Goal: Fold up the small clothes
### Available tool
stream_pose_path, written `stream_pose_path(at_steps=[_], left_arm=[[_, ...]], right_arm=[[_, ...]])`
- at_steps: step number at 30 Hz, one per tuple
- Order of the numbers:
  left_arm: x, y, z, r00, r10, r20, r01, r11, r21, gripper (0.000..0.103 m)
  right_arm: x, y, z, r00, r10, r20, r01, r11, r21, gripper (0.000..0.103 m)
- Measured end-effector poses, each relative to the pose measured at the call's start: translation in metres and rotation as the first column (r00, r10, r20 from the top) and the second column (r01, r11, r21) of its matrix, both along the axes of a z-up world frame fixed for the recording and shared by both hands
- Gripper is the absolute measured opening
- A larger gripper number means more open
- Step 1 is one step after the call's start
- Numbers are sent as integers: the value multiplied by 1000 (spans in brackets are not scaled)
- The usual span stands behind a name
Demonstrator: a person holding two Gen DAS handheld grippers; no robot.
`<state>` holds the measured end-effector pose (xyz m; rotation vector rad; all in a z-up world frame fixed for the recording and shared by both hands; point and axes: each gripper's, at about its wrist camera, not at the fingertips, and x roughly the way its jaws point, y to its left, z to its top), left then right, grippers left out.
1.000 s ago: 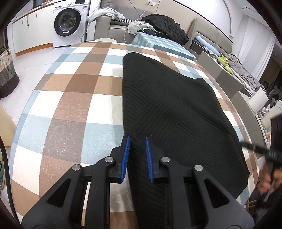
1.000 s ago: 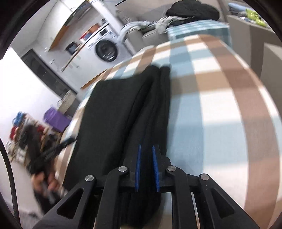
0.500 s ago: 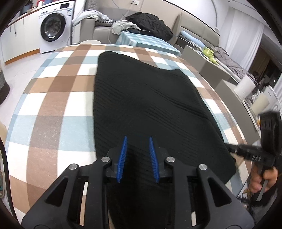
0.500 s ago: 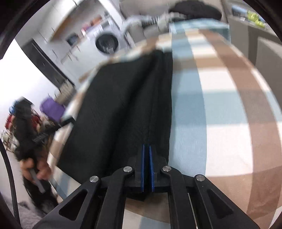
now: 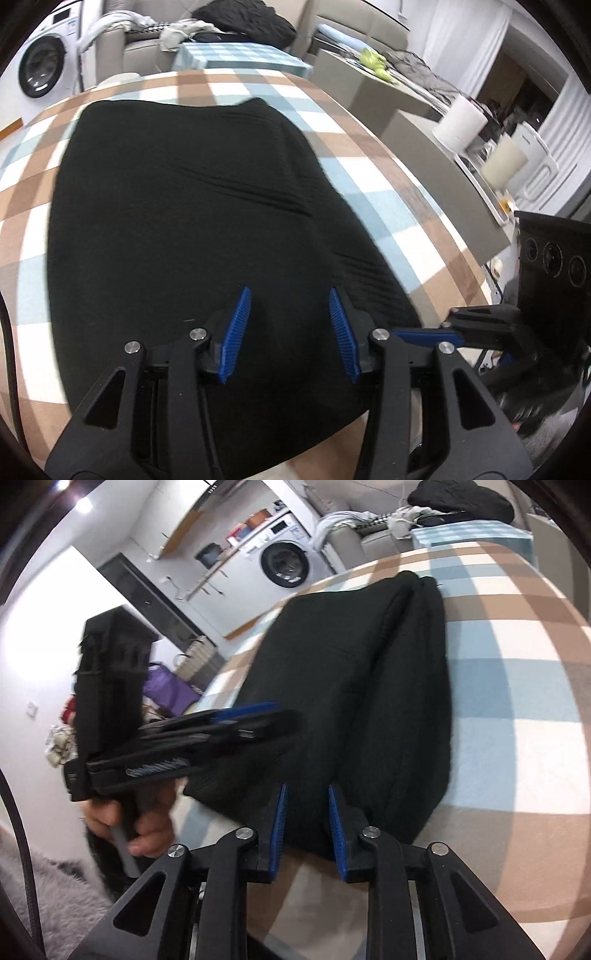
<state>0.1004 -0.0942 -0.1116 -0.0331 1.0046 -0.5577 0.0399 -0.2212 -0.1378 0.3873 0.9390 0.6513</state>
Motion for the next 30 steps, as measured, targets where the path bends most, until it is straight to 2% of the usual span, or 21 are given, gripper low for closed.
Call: stream_pose_path(at_steps=[3, 5, 6, 8, 10, 11, 13, 15, 17, 18, 20, 21, 23, 24, 26, 30], left_arm=[[-4, -5, 1, 1000, 1, 20, -1, 1000, 21, 42], [-6, 4, 4, 999, 33, 41, -34, 999, 35, 42], [-5, 9, 6, 997, 49, 52, -51, 998, 36, 42], [-7, 28, 14, 992, 98, 73, -100, 995, 30, 42], [-9, 46, 20, 985, 145, 95, -150, 988, 40, 44], [-8, 53, 21, 983, 157, 100, -162, 986, 41, 45], [-8, 68, 18, 979, 185, 90, -189, 981, 40, 45], [-6, 77, 14, 975, 204, 88, -210, 976, 60, 45], [-6, 86, 9, 972, 221, 78, -227, 972, 67, 45], [-5, 91, 7, 971, 227, 70, -231, 971, 57, 45], [-5, 100, 4, 969, 241, 61, -244, 969, 45, 45], [-5, 104, 3, 967, 247, 60, -250, 967, 43, 45], [-5, 110, 0, 965, 257, 50, -258, 966, 31, 45], [-4, 112, -1, 965, 260, 43, -261, 965, 25, 45], [-2, 115, -3, 962, 270, 44, -271, 962, 24, 45], [-2, 122, -7, 958, 285, 33, -286, 958, 26, 45]], right_arm=[[9, 2, -8, 1000, -7, -4, 7, 998, -57, 27], [15, 4, -11, 1000, -22, -3, 22, 998, -55, 8], [14, 6, -8, 1000, -17, 10, 17, 998, -63, 7], [1, 4, 16, 989, -27, 146, 32, 999, -32, 6], [-11, 1, 31, 976, -29, 216, 39, 998, -43, 6], [-12, -3, 30, 976, -51, 212, 61, 997, -39, 6], [-7, -11, 13, 986, -94, 135, 107, 991, -86, 6], [3, -17, -13, 989, -144, 8, 144, 982, -118, 6], [7, -24, -17, 984, -169, -50, 167, 985, -49, 6], [9, -25, -15, 985, -159, -71, 155, 986, -53, 7], [16, -24, -7, 988, -140, -71, 135, 988, -72, 15], [19, -25, 0, 990, -136, -48, 132, 988, -75, 17], [31, -27, 12, 985, -172, 7, 172, 981, -91, 30], [42, -26, 17, 983, -179, 28, 181, 979, -92, 33], [69, -22, 22, 981, -192, 36, 195, 976, -101, 34], [121, -12, 13, 980, -200, -11, 198, 974, -108, 33]])
